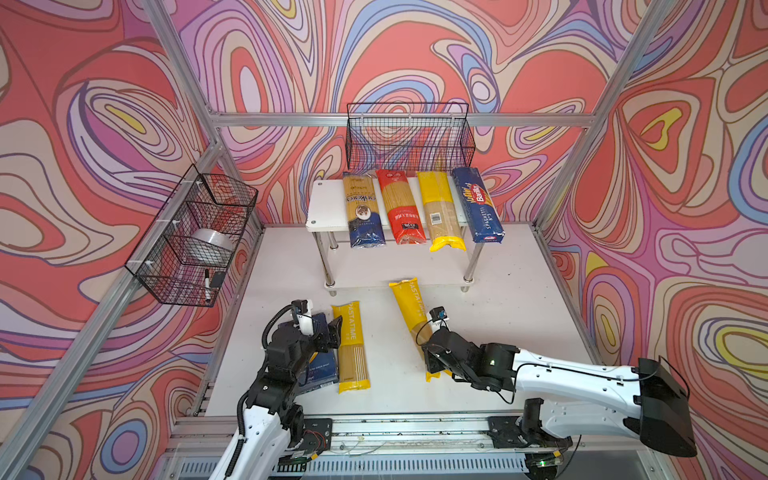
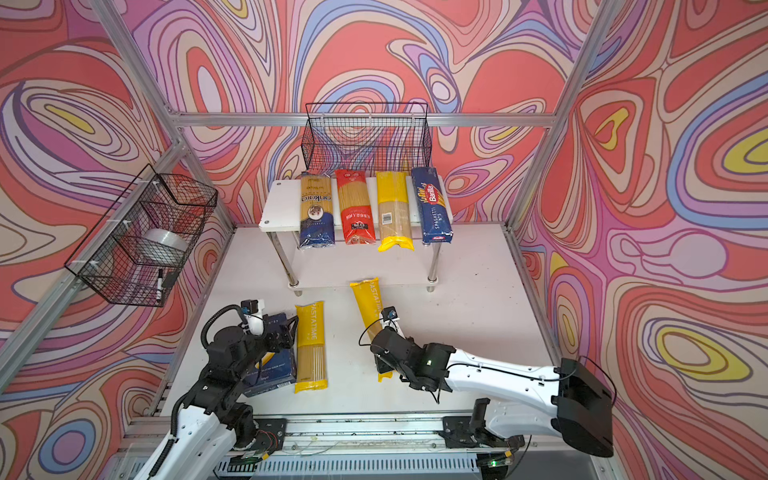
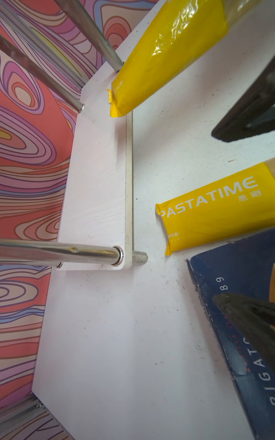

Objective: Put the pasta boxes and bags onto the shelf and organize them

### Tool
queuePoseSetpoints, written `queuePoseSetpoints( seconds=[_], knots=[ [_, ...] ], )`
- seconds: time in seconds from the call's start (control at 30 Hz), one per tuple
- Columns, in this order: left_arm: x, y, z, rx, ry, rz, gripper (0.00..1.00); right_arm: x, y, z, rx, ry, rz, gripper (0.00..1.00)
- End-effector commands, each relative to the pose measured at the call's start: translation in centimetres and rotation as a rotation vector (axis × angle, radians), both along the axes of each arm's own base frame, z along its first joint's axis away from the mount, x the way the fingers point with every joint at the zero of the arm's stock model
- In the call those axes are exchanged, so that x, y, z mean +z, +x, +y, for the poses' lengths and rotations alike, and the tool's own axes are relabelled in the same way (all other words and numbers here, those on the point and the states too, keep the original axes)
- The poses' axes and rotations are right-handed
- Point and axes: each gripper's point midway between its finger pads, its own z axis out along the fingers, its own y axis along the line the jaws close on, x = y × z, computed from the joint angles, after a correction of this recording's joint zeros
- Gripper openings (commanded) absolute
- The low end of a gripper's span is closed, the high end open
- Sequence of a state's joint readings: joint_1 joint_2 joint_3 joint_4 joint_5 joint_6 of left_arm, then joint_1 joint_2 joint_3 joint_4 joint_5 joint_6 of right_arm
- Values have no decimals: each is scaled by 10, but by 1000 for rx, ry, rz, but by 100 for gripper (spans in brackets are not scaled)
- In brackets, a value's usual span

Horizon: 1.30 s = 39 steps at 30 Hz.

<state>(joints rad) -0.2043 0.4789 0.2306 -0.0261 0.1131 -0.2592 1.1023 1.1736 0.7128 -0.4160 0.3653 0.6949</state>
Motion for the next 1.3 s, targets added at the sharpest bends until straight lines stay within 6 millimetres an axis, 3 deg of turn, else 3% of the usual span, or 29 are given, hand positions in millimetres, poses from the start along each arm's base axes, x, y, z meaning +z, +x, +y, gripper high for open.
queuePoseSetpoints(
  seconds=[0.0,0.47,0.87,1.27],
  knots=[
    [12,3,-1,4,-11,-23,100,36,22,-2,-66,80,-116,0],
    [13,2,0,3,-12,-31,100,49,60,-44,-148,80,-124,0],
    [14,1,-1,-2,-14,-35,100,61,96,-68,-230,27,-150,0],
    [14,1,-2,-6,-12,-36,100,62,135,-75,-274,63,-157,0]
  ],
)
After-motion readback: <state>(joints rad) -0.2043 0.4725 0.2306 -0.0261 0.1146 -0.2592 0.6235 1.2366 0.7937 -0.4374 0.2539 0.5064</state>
